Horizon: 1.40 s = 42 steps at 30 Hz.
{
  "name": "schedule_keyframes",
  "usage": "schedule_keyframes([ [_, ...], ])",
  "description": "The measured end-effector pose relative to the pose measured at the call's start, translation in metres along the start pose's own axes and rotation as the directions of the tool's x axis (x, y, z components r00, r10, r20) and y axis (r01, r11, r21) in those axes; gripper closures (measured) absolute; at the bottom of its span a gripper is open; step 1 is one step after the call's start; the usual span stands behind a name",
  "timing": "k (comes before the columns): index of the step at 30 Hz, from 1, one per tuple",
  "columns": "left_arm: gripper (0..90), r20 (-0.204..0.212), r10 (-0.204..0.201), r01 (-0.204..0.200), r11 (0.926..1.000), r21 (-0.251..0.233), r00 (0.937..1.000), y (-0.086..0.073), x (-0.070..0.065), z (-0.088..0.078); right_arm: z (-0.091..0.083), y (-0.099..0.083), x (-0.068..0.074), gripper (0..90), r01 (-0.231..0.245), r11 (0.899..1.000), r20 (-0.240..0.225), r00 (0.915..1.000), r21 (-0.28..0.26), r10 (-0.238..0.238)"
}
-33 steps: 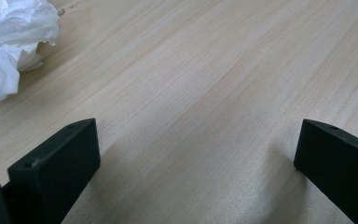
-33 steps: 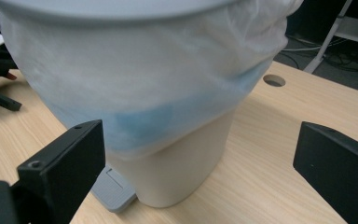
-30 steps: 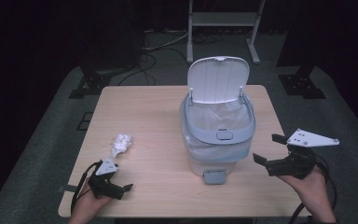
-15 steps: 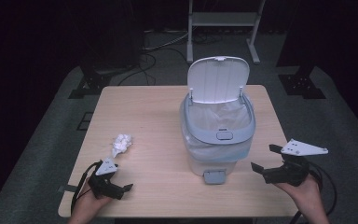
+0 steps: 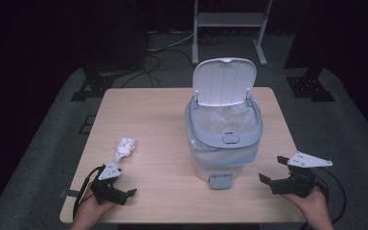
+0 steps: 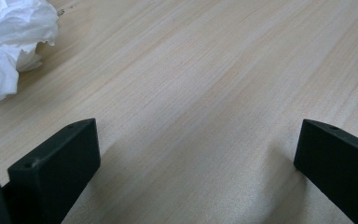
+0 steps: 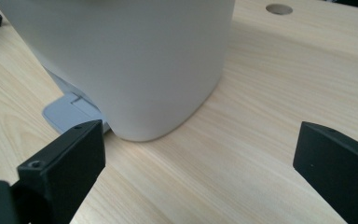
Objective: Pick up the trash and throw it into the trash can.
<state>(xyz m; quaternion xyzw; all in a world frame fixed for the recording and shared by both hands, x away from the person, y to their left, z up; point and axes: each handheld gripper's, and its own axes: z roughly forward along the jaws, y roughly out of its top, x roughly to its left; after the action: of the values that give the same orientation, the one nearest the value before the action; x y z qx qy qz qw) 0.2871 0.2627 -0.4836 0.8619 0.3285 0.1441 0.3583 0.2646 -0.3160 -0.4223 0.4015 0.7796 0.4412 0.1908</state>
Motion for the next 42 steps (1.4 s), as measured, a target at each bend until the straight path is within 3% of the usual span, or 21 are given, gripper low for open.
schedule_keyframes([
  [10, 0.0, 0.000, 0.000, 0.000, 1.0000, 0.000, 1.0000, 0.000, 0.000, 0.000, 0.010, -0.021, -0.009, 1.3, -0.008, 1.000, 0.010, 0.9999, 0.028, 0.007],
  [20, 0.0, 0.000, 0.000, 0.000, 1.0000, 0.001, 1.0000, 0.000, 0.000, 0.000, 0.027, -0.044, -0.018, 1.3, -0.026, 0.992, 0.012, 0.9996, 0.126, 0.025],
  [28, 0.0, -0.002, -0.003, 0.003, 1.0000, 0.001, 1.0000, 0.000, 0.000, 0.000, 0.038, -0.050, -0.017, 1.3, -0.012, 0.983, 0.017, 0.9998, 0.186, 0.009],
  [42, 0.0, -0.007, -0.001, 0.001, 0.9997, -0.025, 1.0000, 0.004, -0.004, -0.009, 0.043, -0.051, -0.015, 0.2, 0.015, 0.978, 0.051, 0.9984, 0.207, -0.026],
])
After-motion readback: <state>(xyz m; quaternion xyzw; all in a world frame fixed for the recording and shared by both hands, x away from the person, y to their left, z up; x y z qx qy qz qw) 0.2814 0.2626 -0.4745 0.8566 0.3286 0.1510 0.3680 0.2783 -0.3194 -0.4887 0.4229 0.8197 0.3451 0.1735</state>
